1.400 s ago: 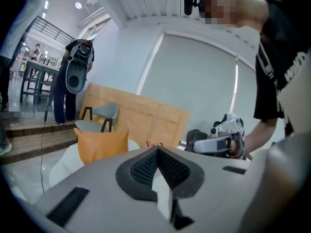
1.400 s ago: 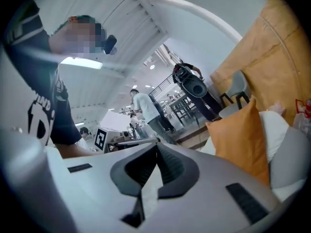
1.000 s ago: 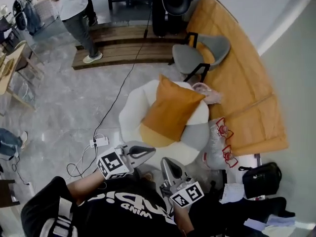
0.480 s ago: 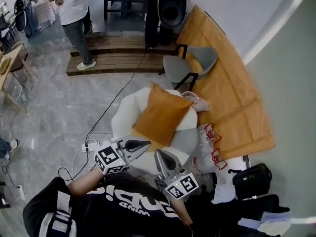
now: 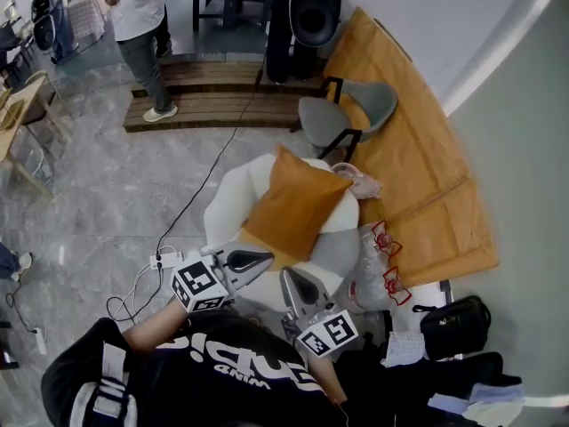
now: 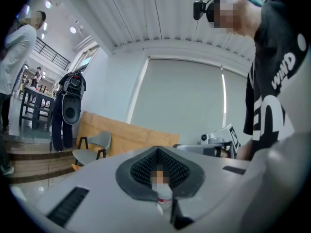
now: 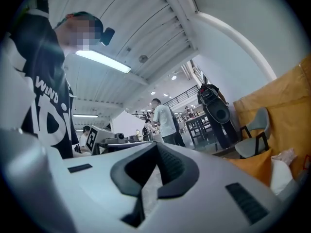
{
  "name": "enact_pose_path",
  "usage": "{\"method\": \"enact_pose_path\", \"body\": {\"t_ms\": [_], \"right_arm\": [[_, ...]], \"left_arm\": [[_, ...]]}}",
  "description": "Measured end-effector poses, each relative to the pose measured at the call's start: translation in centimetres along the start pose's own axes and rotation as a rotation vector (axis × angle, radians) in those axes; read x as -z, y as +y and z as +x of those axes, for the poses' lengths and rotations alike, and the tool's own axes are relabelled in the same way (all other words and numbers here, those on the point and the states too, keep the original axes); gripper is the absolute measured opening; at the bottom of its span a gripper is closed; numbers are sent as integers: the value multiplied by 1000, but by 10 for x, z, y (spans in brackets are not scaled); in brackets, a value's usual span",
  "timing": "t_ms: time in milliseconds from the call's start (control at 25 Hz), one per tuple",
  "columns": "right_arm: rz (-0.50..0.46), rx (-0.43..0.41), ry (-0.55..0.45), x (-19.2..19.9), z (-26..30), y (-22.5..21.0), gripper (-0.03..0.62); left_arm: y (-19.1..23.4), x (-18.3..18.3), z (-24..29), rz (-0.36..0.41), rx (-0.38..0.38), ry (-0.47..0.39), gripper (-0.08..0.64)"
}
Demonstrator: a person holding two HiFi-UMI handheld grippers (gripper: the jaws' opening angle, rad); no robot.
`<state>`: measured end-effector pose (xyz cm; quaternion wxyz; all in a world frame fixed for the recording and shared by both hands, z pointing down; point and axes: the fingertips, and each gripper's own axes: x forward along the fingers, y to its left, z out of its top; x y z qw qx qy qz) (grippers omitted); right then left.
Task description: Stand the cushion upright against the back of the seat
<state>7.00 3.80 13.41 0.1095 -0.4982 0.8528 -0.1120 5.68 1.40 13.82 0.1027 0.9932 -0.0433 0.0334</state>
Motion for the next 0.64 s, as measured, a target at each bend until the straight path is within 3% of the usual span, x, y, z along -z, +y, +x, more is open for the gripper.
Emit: {"method": "enact_pose_path", "body": {"t_ms": [640], "right_arm": [[8, 5, 20, 7, -5, -10, 20]], "left_arm": [[1, 4, 5, -5, -14, 8, 6]]}}
